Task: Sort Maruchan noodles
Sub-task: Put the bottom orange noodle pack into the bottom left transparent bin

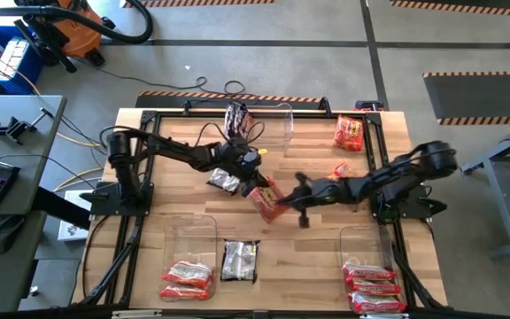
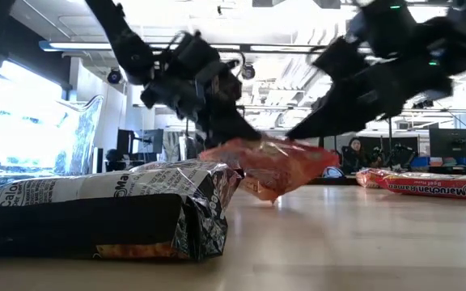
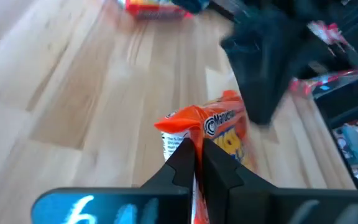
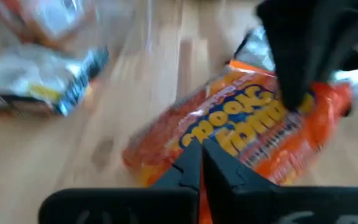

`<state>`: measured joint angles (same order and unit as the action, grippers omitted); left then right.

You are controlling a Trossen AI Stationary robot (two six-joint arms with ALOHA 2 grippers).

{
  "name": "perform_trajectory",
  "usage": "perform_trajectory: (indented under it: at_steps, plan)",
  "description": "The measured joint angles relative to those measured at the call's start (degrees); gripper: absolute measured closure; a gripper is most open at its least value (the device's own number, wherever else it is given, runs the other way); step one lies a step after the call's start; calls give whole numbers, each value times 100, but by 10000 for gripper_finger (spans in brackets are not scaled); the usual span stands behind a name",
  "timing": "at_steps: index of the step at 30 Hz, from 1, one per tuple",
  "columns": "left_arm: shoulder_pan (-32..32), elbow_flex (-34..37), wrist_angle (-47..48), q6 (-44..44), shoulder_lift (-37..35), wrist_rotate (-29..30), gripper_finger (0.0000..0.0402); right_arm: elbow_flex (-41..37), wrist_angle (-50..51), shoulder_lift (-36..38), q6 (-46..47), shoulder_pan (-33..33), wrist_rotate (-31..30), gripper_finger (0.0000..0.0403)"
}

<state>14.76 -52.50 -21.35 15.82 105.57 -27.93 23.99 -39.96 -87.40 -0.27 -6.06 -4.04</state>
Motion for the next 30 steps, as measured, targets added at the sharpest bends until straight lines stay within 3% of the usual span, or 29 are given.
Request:
perform_trajectory:
  at_steps: [4, 7, 11, 22, 25, 30]
  plan:
    - [-24, 27, 227, -122, -483, 281, 400, -1030, -1684, 515, 435, 130, -3, 402]
    - [-34, 27, 455, -369, -873, 613, 401, -1613, -2917, 703, 674, 150, -486, 399]
    - [-59, 27, 775, -507, -1401, 1052, 401, -2049, -3712, 867, 805, 154, -806, 363]
    - [-330, 17, 417, -713, -2368, 2181, 401, -1220, -3526, 756, 905, 183, -646, 165]
    - [-468, 18, 260, -804, -2429, 2441, 401, -1112, -3510, 711, 967, 262, -646, 139]
    - [-613, 16, 16, -897, -2431, 2706, 401, -1091, -3751, 661, 1088, 347, -791, 132]
